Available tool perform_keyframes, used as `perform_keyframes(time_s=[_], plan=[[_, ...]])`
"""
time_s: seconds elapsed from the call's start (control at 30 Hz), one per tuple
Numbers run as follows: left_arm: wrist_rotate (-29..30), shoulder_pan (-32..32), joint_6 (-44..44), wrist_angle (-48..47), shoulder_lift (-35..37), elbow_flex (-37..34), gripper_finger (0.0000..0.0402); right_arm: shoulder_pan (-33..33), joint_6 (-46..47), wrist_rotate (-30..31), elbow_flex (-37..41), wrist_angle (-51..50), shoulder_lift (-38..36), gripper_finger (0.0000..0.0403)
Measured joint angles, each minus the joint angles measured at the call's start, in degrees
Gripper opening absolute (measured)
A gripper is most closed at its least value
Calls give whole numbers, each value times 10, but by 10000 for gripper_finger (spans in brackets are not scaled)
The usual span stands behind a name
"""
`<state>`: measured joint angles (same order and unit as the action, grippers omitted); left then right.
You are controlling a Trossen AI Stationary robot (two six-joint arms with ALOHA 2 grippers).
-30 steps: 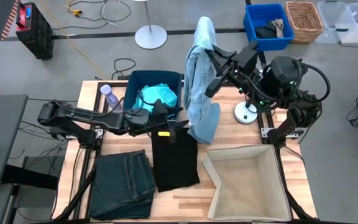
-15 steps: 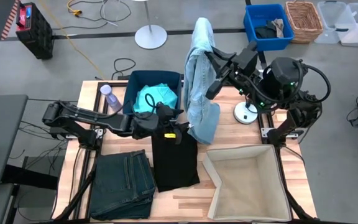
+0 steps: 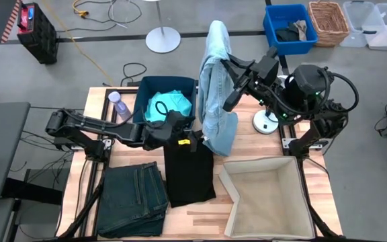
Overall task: Sort clothes
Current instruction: Put the gray pants into the blue bin
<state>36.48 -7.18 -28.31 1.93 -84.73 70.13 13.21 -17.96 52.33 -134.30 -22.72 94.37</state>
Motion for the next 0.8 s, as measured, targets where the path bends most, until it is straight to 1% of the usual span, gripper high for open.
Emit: perform_keyframes(time_s=[0.1, 0.17, 0.37, 0.47, 0.7, 0.8], plan=[[-1, 1, 8, 33, -4, 0, 388, -1, 0, -1, 0, 0, 0, 0], [-1, 3, 15, 53, -7, 0, 397, -1, 0, -1, 0, 0, 0, 0], [-7, 4, 19, 86, -25, 0, 399, -1, 0, 0, 0, 0, 0, 0], [7, 8, 20, 92, -46, 8, 399, -1, 0, -1, 0, 2, 0, 0], [12, 22, 29, 93, -102, 57, 399, -1, 9, -1, 0, 6, 3, 0], [24, 29, 38, 84, -118, 74, 394, -1, 22, -14, 0, 3, 3, 0]])
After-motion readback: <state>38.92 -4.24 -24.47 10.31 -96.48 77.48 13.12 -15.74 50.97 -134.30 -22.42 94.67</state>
